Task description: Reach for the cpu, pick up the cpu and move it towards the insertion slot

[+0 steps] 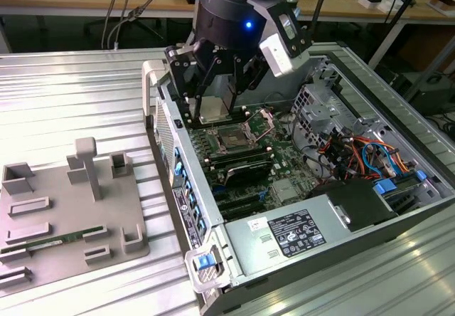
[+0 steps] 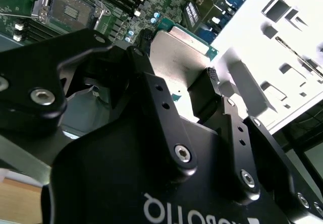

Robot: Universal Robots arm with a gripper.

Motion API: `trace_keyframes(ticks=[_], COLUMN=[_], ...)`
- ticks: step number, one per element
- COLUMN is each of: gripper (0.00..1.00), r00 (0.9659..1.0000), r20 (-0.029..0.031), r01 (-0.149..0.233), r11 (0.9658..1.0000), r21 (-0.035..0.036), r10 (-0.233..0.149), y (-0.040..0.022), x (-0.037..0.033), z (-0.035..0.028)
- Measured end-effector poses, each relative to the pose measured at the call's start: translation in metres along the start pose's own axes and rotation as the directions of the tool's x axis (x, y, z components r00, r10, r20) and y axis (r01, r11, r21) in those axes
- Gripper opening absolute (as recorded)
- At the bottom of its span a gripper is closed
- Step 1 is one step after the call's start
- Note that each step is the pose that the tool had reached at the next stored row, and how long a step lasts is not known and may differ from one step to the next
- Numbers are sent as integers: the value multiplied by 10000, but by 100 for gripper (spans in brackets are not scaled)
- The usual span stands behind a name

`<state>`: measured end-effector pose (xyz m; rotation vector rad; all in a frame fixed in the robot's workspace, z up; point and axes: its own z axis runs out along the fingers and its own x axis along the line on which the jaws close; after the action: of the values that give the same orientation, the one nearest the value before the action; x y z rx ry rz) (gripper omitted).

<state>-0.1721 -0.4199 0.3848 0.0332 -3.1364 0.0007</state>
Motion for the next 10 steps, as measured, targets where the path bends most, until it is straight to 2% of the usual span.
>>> trace_keyframes(ticks=[7,10], gripper=[55,55], r00=[10000,10000], r20=[0,0], r01=[0,0], r11=[10000,10000], r21=[0,-1], r10=[0,0], y=[-2,-2], x=[-100,-121], z=[-1,0])
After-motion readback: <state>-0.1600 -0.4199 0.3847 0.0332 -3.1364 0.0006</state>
